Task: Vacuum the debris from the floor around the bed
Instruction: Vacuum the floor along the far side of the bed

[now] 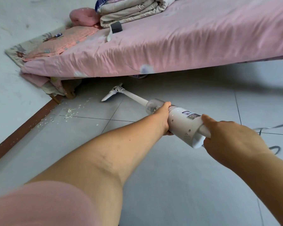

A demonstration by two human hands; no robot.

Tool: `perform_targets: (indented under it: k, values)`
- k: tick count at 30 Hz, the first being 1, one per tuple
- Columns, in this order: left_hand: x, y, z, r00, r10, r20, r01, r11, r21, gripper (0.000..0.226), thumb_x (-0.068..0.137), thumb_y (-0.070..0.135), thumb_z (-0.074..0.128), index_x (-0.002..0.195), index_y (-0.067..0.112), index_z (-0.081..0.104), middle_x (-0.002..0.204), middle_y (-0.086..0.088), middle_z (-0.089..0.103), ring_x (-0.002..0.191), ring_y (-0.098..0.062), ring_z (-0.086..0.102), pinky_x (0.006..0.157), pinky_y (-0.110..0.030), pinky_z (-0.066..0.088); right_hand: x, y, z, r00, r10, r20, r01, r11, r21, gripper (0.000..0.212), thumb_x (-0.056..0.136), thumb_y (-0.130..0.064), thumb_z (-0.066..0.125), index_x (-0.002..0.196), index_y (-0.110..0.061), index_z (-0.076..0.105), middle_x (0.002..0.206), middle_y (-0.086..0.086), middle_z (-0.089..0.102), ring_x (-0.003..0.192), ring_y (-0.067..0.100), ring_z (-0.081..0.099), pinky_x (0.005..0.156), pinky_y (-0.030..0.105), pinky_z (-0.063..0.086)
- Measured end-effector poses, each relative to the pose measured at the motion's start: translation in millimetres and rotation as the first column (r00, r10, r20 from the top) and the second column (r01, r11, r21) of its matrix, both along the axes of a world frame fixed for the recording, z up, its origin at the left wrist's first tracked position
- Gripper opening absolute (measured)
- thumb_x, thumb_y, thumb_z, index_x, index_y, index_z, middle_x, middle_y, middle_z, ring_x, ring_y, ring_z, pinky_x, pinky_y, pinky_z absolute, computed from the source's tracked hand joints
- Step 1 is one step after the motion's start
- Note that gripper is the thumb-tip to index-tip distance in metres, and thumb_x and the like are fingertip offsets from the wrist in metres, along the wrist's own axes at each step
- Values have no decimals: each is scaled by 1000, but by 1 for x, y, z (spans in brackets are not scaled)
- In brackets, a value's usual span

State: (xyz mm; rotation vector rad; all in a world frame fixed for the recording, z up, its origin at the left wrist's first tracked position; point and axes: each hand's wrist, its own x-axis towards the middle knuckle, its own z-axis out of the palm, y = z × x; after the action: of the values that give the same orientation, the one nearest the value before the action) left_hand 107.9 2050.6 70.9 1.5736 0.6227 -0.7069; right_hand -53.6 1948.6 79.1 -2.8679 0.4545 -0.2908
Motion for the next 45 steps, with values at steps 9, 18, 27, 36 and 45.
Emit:
perform_targets:
  k: [9, 18, 27, 36, 45]
  values:
    - [-12, -37, -30, 998, -58, -27, 58, 998, 6, 43, 80, 60, 68, 96, 20, 63, 97, -3, 74, 81, -26, 70, 56, -36, 57, -12, -20, -12, 991, -80, -110, 80, 997, -1, 67, 81, -18, 43, 144, -33, 26, 103, 0, 60, 77, 27, 48, 62, 30, 40]
    - [29, -16, -35, 998, -59, 16, 59, 998, 34, 46, 85, 62, 66, 106, 20, 64, 90, -5, 75, 73, -27, 72, 53, -40, 60, 33, 4, -16, 987, -54, -154, 56, 998, 8, 68, 82, -13, 47, 147, -24, 26, 103, 3, 59, 80, 27, 46, 62, 30, 34]
    - [71, 14, -41, 998, -58, 23, 59, 998, -27, 43, 87, 59, 65, 100, 18, 63, 105, -6, 75, 93, -29, 73, 84, -47, 60, 80, 29, -30, 990, -48, -130, 42, 998, -46, 71, 86, -18, 49, 149, -29, 19, 110, 3, 61, 96, 29, 57, 63, 29, 35]
    - [137, 70, -34, 999, -29, 24, 31, 996, -86, 51, 85, 61, 64, 116, 20, 62, 108, -8, 74, 92, -30, 73, 62, -45, 60, 148, 76, -22, 996, 0, -90, -10, 994, -108, 67, 88, -23, 49, 148, -32, 19, 110, 3, 61, 89, 28, 56, 60, 29, 37]
    - [184, 145, -36, 998, 58, 13, -57, 995, -85, 43, 85, 60, 65, 88, 18, 61, 84, -7, 72, 67, -26, 68, 44, -43, 58, 196, 138, -18, 989, 111, -101, -124, 984, -128, 68, 91, -24, 49, 149, -30, 14, 114, 2, 59, 98, 27, 58, 64, 30, 38]
